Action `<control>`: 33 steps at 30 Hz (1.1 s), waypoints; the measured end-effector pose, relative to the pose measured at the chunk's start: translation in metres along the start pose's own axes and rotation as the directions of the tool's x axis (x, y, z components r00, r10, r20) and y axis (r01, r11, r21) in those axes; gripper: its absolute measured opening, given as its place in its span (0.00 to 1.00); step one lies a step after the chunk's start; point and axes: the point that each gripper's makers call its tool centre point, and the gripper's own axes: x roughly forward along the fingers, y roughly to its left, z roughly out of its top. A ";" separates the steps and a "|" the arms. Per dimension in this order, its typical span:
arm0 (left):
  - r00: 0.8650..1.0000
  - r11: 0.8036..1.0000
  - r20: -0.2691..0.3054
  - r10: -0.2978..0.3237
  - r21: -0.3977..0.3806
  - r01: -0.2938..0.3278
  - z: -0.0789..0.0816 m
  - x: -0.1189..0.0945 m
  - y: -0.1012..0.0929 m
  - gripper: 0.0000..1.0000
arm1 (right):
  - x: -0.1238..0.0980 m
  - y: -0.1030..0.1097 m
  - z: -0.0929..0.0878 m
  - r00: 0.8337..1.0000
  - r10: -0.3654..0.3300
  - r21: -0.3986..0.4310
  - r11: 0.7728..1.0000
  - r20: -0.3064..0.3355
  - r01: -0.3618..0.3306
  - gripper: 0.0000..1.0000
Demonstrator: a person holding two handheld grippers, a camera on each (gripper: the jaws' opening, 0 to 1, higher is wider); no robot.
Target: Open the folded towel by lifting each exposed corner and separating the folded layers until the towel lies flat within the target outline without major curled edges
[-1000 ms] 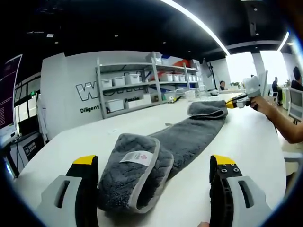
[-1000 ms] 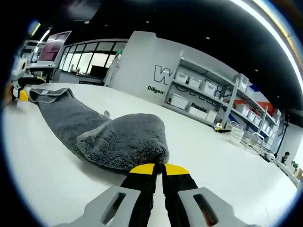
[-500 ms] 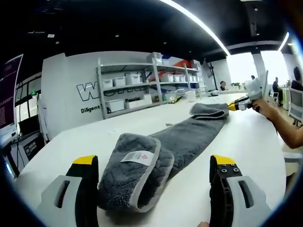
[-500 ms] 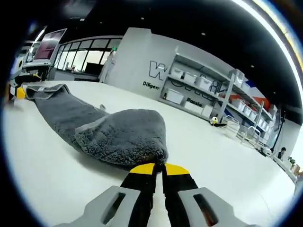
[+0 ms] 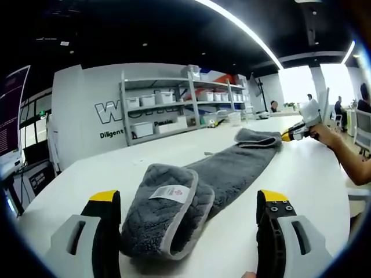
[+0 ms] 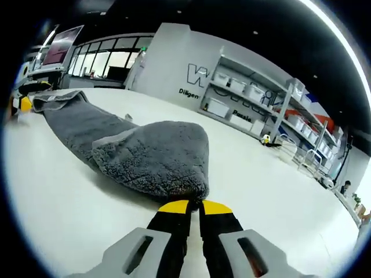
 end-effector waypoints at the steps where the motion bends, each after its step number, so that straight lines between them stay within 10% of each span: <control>1: 1.000 1.000 0.000 0.000 0.000 0.000 0.000 0.000 0.000 0.96 | -0.001 0.001 0.000 1.000 0.004 0.006 1.000 0.003 -0.004 0.06; 24: 1.000 1.000 0.000 -0.001 -0.002 0.001 -0.001 -0.001 0.000 0.96 | -0.007 0.019 0.018 0.993 0.076 0.034 0.996 0.094 -0.079 0.71; 33: 1.000 1.000 0.000 -0.002 -0.004 0.002 0.000 0.000 0.002 0.96 | -0.011 0.059 0.037 0.946 0.266 0.025 0.961 0.186 -0.275 0.89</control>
